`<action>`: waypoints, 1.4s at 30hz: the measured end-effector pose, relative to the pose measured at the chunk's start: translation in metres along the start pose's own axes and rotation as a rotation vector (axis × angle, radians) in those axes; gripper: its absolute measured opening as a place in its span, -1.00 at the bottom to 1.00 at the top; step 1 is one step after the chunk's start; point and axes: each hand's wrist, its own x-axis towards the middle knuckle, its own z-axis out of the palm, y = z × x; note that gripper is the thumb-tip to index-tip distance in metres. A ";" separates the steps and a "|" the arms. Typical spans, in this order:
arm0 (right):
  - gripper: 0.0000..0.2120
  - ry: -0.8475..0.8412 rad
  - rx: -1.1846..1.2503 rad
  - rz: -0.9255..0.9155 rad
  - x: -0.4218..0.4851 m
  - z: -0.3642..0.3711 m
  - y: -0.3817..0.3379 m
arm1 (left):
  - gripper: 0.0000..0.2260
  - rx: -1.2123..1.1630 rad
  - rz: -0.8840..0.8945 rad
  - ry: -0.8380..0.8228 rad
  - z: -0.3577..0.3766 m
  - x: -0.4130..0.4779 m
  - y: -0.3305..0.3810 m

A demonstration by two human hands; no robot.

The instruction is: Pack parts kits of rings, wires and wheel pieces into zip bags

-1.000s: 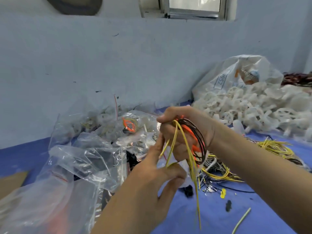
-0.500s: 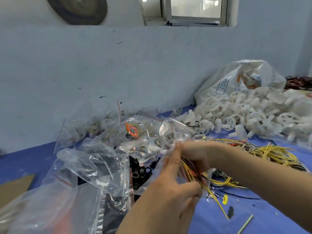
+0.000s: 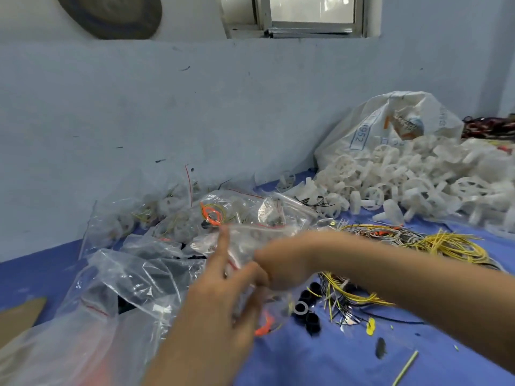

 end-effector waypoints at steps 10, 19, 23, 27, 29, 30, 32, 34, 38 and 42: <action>-0.67 0.563 0.535 0.202 0.069 -0.005 0.109 | -0.90 -0.073 -0.340 0.174 -0.044 -0.009 -0.053; -0.37 0.567 0.143 0.633 0.147 0.085 0.167 | -0.60 -0.196 -0.371 0.162 -0.037 -0.007 -0.057; -0.51 0.872 0.414 0.557 0.136 0.076 0.154 | -0.63 -0.209 -0.373 0.177 -0.037 -0.007 -0.057; -0.61 1.328 0.813 0.239 0.105 0.065 0.107 | -0.69 -0.201 -0.349 0.149 -0.028 -0.004 -0.045; -0.62 1.487 0.944 0.055 0.081 0.053 0.075 | -0.84 -0.156 -0.334 0.155 -0.021 -0.003 -0.036; -0.61 1.554 0.981 -0.026 0.066 0.045 0.060 | -0.91 -0.125 -0.318 0.156 -0.017 -0.002 -0.033; -0.53 1.624 1.018 -0.174 0.036 0.032 0.037 | -0.95 -0.117 -0.261 0.153 -0.011 0.000 -0.029; -0.39 1.601 1.057 -0.282 0.011 0.022 0.023 | -0.91 -0.109 -0.199 0.151 -0.006 0.002 -0.028; -0.09 1.458 1.354 -0.503 -0.021 0.013 0.005 | -0.97 -0.123 -0.163 0.087 0.000 0.002 -0.019; -0.19 1.465 1.289 -0.594 -0.030 0.012 -0.011 | -0.95 -0.143 -0.089 0.046 0.004 0.002 -0.014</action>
